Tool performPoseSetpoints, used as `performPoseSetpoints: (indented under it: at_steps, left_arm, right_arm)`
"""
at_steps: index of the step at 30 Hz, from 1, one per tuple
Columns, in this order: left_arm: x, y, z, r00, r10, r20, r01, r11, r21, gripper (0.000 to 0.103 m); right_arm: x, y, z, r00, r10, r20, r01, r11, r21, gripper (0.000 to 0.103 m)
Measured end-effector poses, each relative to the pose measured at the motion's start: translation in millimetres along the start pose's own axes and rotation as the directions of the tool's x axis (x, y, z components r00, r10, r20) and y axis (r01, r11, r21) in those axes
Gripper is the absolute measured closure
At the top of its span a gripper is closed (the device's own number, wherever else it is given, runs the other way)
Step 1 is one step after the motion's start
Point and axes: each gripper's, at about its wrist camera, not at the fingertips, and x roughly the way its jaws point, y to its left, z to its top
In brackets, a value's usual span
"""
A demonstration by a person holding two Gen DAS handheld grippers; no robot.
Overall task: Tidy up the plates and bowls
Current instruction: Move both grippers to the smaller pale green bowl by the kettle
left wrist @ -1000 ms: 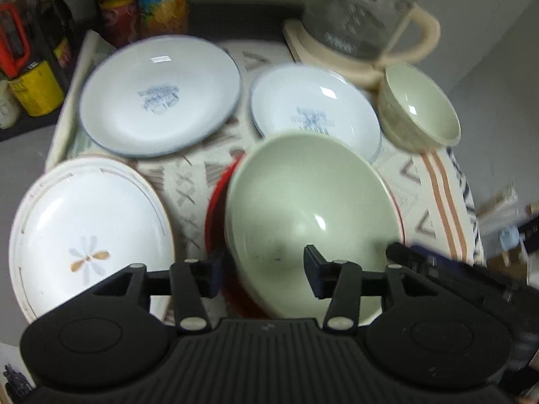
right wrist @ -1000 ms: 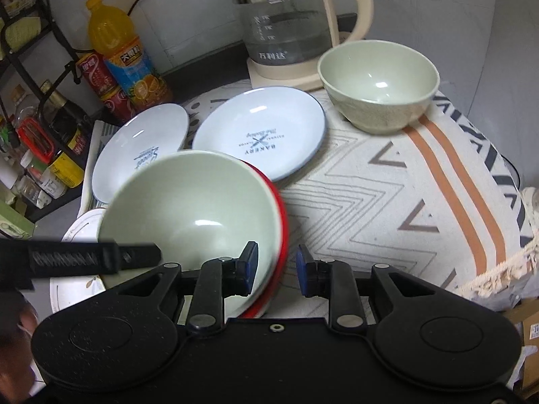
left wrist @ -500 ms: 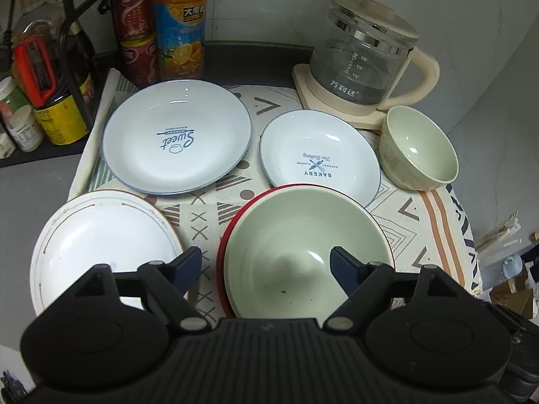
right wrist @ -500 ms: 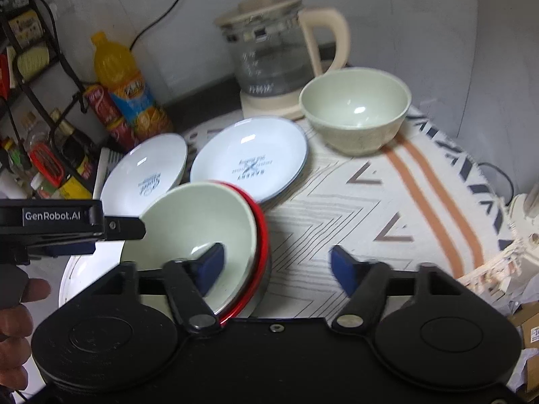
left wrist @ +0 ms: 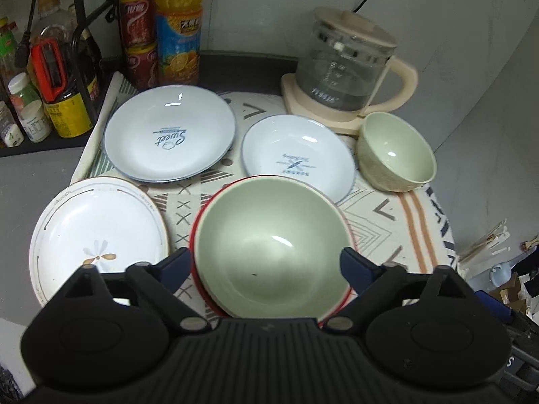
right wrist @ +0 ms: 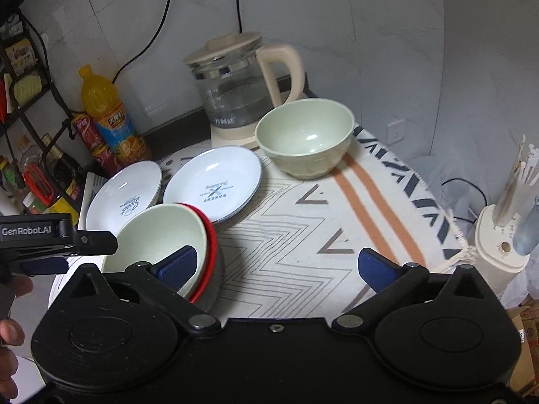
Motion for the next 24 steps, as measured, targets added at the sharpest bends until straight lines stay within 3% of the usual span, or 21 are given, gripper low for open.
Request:
performPoseSetpoints:
  at_steps: [3,15,24]
  left_arm:
    - [-7,-9,-5,1.0,0.003,0.009,-0.003,1.0,0.015,0.0]
    - [-16,-25,-5,0.998,-0.042,0.044,0.041,0.999,0.017,0.0]
    - [2,-47,12,0.997,-0.063,0.041,0.059,0.995,0.086,0.0]
  right_arm:
    - [-5,-10,-1,1.0,0.008,0.012,-0.009,0.999,0.043,0.0]
    - [-9,-27,4,0.999,0.036,0.038,-0.04,0.995,0.093,0.0]
    - [5,-39,21,0.997,-0.034,0.073,0.027,0.996,0.089,0.0]
